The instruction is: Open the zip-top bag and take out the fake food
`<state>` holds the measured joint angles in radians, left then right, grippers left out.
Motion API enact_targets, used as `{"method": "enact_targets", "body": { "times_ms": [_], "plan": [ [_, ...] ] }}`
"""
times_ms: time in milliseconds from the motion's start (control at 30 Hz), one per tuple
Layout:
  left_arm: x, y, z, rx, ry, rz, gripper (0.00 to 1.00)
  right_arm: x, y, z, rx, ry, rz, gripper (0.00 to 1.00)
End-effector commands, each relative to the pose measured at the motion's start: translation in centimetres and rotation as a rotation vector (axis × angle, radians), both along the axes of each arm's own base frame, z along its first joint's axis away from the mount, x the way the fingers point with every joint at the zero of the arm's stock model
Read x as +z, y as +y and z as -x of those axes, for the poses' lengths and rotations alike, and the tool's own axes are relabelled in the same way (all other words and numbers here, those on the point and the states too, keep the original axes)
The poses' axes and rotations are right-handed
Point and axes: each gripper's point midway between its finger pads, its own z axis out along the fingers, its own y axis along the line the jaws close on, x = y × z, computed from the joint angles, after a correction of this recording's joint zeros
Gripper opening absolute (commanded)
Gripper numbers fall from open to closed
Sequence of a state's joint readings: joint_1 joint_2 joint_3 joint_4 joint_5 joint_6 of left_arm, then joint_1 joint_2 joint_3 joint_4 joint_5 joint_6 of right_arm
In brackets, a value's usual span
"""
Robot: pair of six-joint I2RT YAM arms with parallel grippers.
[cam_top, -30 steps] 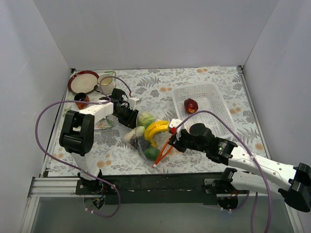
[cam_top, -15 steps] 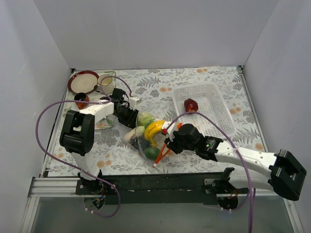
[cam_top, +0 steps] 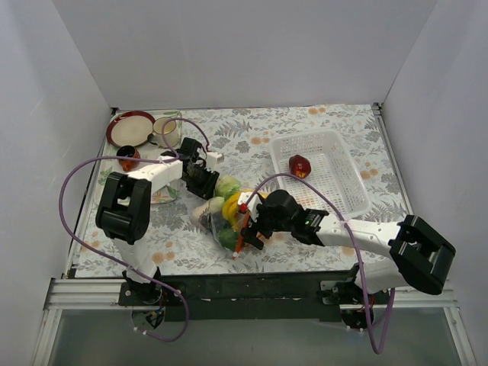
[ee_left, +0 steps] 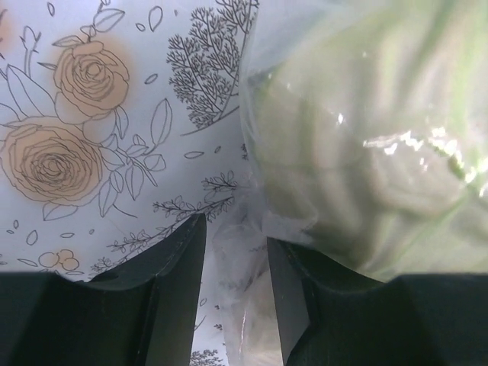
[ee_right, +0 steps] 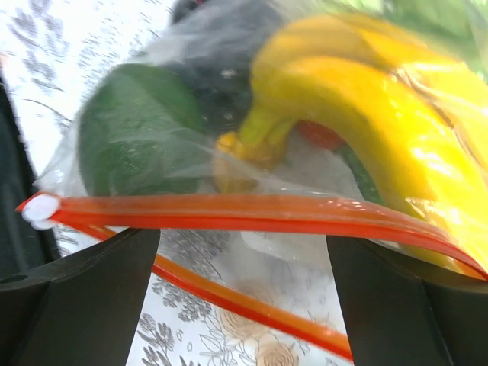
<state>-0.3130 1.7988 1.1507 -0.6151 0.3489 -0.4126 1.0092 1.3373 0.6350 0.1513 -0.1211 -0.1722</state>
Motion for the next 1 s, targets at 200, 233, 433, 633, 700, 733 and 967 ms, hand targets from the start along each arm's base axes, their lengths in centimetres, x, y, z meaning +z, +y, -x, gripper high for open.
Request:
{"method": "enact_targets", "body": {
  "times_ms": [200, 233, 433, 633, 700, 733, 967],
  "plan": [
    [-2.4, 0.8, -1.3, 0.072, -0.005, -0.18, 0.35, 5.2, 6.6, 1.2, 0.236, 0.038, -0.18, 0.98],
    [-2.4, 0.8, -1.4, 0.077, -0.008, -0.179, 0.34, 5.5, 6.8, 1.4, 0.247, 0.038, -0.196, 0.99],
    [-3.2, 1.0, -1.2, 0.099, 0.0, -0.193, 0.34, 5.7, 8.3, 1.2, 0.276, 0.071, -0.194, 0.98],
    [-1.9, 0.4, -0.3, 0.068, 0.001, -0.168, 0.27, 1.9, 6.5, -6.2, -0.118, -0.025, 0.018, 0.99],
    [-1.5, 0.4, 0.2, 0.059, 0.007, -0.163, 0.23, 0.9, 5.6, -7.1, -0.184, -0.036, 0.068, 0.99],
    [-1.0, 0.4, 0.2, 0.056, -0.001, -0.155, 0.22, 0.9, 5.6, -6.8, -0.172, -0.036, 0.057, 0.99],
    [0.5, 0.0, 1.5, 0.045, 0.023, -0.119, 0.19, 0.2, 4.4, -7.7, -0.249, -0.077, 0.058, 0.99]
  ]
}}
